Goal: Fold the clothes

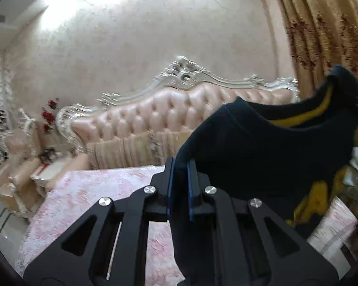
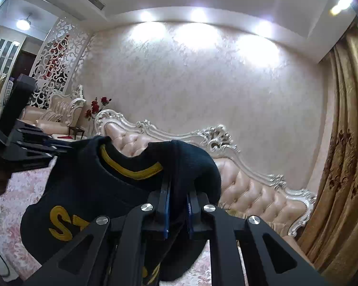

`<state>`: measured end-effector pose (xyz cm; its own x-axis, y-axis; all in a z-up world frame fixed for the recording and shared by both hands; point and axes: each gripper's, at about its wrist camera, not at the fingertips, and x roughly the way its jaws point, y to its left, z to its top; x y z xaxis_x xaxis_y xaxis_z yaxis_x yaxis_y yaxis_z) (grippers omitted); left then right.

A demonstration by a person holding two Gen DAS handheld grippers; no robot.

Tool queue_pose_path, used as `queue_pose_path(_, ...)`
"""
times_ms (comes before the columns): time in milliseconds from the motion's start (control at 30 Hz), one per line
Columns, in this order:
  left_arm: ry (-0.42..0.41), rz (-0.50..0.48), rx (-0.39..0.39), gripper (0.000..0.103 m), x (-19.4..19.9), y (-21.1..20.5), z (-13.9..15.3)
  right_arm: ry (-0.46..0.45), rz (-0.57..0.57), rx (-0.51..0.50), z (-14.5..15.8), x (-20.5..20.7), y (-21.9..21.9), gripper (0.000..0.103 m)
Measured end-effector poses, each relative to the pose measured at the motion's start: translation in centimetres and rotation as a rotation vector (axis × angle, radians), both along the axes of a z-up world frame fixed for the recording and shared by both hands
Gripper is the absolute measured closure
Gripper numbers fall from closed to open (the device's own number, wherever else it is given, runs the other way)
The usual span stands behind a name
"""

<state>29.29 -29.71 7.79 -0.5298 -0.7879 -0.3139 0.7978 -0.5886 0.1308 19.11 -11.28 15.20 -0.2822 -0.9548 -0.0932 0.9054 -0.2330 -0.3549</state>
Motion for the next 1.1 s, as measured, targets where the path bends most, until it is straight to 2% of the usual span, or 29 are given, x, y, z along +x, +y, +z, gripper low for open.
queue_pose_path(67,-0.024,0.025,0.017,0.091,-1.4,-1.8,-1.1,-0.008,-0.026,0.026,-1.0,-0.2,-1.5,0.093)
queue_pose_path(133,-0.064,0.036,0.059,0.091,-2.8,-3.9,-3.0,-0.041,-0.056,0.081,-3.2,-1.0,-3.9,0.093)
queue_pose_path(267,-0.159,0.033,0.184,0.091,-5.9,-8.8,-9.5,-0.153,-0.099,0.246,-10.7,-4.8,-10.1,0.093)
queue_pose_path(367,-0.192,-0.006,0.320,0.088,-8.0,-12.5,-14.2,-0.206,-0.125,0.361,-15.9,-7.5,-14.4,0.092)
queue_pose_path(400,-0.185,-0.012,0.358,0.088,-7.9,-13.0,-15.0,-0.223,-0.128,0.404,-17.5,-8.2,-15.6,0.092)
queue_pose_path(433,-0.175,-0.017,0.394,0.078,-7.8,-13.3,-15.7,-0.240,-0.128,0.437,-19.0,-9.3,-16.3,0.092)
queue_pose_path(467,-0.166,-0.021,0.430,0.053,-7.7,-13.6,-16.4,-0.255,-0.124,0.461,-20.2,-9.8,-16.9,0.090)
queue_pose_path(533,-0.139,-0.015,0.477,0.031,-6.5,-13.9,-17.1,-0.277,-0.115,0.508,-22.0,-10.5,-17.7,0.089)
queue_pose_path(567,-0.120,-0.002,0.486,0.031,-5.4,-13.9,-17.1,-0.286,-0.117,0.522,-22.5,-10.8,-17.7,0.083)
queue_pose_path(600,-0.101,0.011,0.495,0.031,-4.3,-13.9,-17.0,-0.296,-0.120,0.536,-23.0,-11.2,-17.7,0.070)
queue_pose_path(633,-0.082,0.023,0.504,0.031,-3.2,-13.9,-17.0,-0.305,-0.118,0.538,-23.2,-11.5,-17.3,0.062)
queue_pose_path(667,-0.052,0.021,0.532,0.031,-1.7,-13.6,-17.4,-0.314,-0.117,0.525,-23.0,-11.6,-16.3,0.047)
queue_pose_path(700,-0.021,0.018,0.562,0.031,-0.1,-13.2,-17.9,-0.322,-0.116,0.511,-22.8,-11.7,-15.3,0.037)
queue_pose_path(733,0.010,0.014,0.591,0.030,1.5,-12.9,-18.4,-0.331,-0.107,0.495,-22.4,-11.7,-14.0,0.034)
queue_pose_path(800,-0.009,0.012,0.624,0.024,2.5,-12.4,-19.8,-0.362,-0.080,0.474,-21.5,-11.5,-11.8,0.021)
queue_pose_path(833,-0.027,0.017,0.634,0.019,2.7,-12.3,-20.5,-0.384,-0.062,0.470,-21.1,-11.4,-11.0,0.020)
queue_pose_path(933,-0.059,0.055,0.685,0.019,2.5,-13.0,-22.7,-0.485,0.019,0.557,-22.1,-10.8,-10.9,0.019)
queue_pose_path(1033,-0.025,0.037,0.719,0.019,2.1,-12.7,-23.3,-0.487,0.023,0.598,-23.8,-9.5,-11.9,0.019)
queue_pose_path(1100,-0.074,0.043,0.690,0.018,0.9,-12.3,-23.4,-0.496,0.024,0.608,-24.6,-8.8,-12.8,0.019)
